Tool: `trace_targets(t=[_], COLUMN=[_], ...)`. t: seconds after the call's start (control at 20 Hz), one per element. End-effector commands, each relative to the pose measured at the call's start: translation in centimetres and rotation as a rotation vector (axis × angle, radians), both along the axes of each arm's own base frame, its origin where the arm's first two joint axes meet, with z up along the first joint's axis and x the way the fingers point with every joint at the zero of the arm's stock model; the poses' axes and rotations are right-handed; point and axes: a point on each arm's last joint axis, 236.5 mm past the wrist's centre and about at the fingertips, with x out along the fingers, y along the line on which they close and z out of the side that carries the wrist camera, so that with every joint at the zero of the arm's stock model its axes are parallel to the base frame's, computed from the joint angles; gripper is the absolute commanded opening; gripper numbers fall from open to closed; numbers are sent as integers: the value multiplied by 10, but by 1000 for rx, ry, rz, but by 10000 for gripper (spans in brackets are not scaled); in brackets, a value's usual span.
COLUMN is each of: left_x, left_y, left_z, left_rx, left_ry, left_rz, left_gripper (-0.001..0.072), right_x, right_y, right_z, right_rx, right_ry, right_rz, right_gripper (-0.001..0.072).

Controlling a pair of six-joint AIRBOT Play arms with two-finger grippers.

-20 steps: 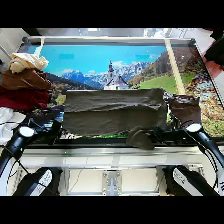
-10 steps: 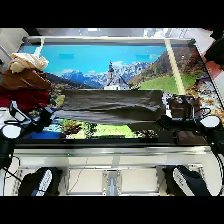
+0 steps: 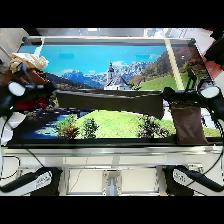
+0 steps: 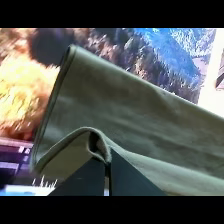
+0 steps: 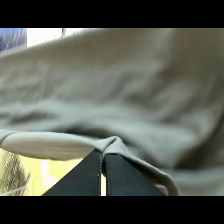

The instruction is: Fold the shirts.

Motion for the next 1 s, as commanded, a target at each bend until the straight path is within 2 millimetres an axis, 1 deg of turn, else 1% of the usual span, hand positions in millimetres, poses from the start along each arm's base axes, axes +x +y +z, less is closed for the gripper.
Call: trace_targets(t=[0.0, 0.1, 0.2, 0.25, 0.35, 0.4, 0.45, 0.5, 0.55, 0.6, 0.65, 0.7, 0.75, 0.8, 0.85, 0.9, 0.95], left_x=[53, 68, 75, 78, 83, 84, 85, 86, 86, 87, 88, 88, 88, 85, 81, 78, 75], left_y=[-25, -16, -11, -10, -12, -15, -16, -16, -16, -13, -11, -9, -9, -14, -23, -34, -48], left_z=[-42, -64, -81, -87, -91, -89, -86, -81, -72, -57, -40, -16, 6, 28, 45, 55, 61], left_rx=[101, 135, 158, 161, 163, 157, 156, 156, 156, 157, 159, 159, 163, 181, 218, 235, 241], left_ry=[58, 94, 117, 119, 105, 95, 89, 80, 66, 39, 6, -40, -85, -132, -169, -192, -198], left_rz=[-112, -84, -82, -82, -81, -81, -81, -82, -81, -74, -68, -60, -59, -85, -142, -181, -220], left_gripper=[5, 6, 6, 6, 10, 55, 169, 483, 676, 669, 669, 669, 670, 669, 662, 631, 598], right_x=[59, 80, 93, 97, 100, 101, 103, 105, 107, 108, 108, 105, 100, 93, 86, 74, 64], right_y=[-3, -9, -12, -12, -13, -13, -15, -16, -16, -15, -22, -31, -44, -59, -69, -78, -85], right_z=[-31, -49, -66, -74, -87, -89, -88, -83, -72, -57, -39, -22, -5, 7, 11, 8, 0], right_rx=[-21, -25, -24, -23, -24, -28, -31, -34, -34, -37, -65, -102, -145, -170, -166, -139, -113], right_ry=[0, 15, 35, 46, 64, 64, 56, 42, 29, 15, -5, -18, -27, -26, -5, 49, 106], right_rz=[-12, -27, -29, -27, -22, -19, -25, -27, -16, 5, 29, 50, 58, 44, 19, -2, -15], right_gripper=[6, 6, 6, 7, 9, 12, 37, 163, 370, 439, 439, 439, 439, 439, 440, 441, 443])
